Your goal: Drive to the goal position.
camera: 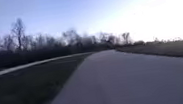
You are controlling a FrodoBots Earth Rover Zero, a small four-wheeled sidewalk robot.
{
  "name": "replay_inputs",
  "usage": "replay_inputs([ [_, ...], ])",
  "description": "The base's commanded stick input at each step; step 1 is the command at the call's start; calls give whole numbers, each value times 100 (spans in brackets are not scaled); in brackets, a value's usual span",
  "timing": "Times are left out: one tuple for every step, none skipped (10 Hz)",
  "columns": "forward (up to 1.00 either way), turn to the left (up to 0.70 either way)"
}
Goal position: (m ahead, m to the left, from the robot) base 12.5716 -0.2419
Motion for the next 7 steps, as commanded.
replay_inputs([
  [100, 1],
  [100, 1],
  [100, 0],
  [100, -5],
  [100, -24],
  [100, -39],
  [100, -33],
])
